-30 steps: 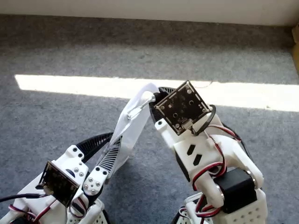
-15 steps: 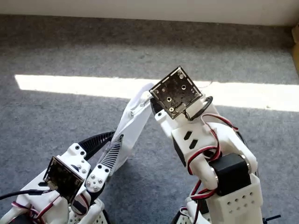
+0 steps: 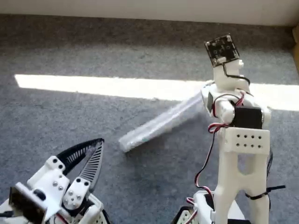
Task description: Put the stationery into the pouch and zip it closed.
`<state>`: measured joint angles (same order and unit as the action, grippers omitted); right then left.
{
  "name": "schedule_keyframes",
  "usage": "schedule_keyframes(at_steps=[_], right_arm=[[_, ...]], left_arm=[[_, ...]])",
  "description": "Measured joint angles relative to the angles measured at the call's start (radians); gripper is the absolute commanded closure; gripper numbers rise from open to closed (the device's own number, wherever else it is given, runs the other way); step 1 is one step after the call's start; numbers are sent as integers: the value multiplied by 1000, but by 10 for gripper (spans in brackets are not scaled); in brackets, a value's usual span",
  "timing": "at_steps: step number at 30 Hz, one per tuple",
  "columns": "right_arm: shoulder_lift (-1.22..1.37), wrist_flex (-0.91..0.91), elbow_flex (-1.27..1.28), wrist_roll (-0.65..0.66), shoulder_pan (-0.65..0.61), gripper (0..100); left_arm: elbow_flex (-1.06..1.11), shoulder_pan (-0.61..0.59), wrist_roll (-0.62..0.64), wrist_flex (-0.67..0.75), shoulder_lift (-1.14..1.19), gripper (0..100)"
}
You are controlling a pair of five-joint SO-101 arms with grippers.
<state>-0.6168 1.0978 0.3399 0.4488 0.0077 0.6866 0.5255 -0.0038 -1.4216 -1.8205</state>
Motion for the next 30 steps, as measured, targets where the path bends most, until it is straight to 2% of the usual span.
schedule_keyframes(at_steps=[10,15,24,30], right_arm=[[-38,18,2,0,-8,993],[-135,18,-37,0,-81,993],[-143,20,-216,2,-219,993],[-143,-68,-255,2,-285,993]], left_arm=[[-8,0,0,0,-2,997],[-8,0,0,0,-2,997],[-8,0,0,0,-2,996],[-8,0,0,0,-2,996]])
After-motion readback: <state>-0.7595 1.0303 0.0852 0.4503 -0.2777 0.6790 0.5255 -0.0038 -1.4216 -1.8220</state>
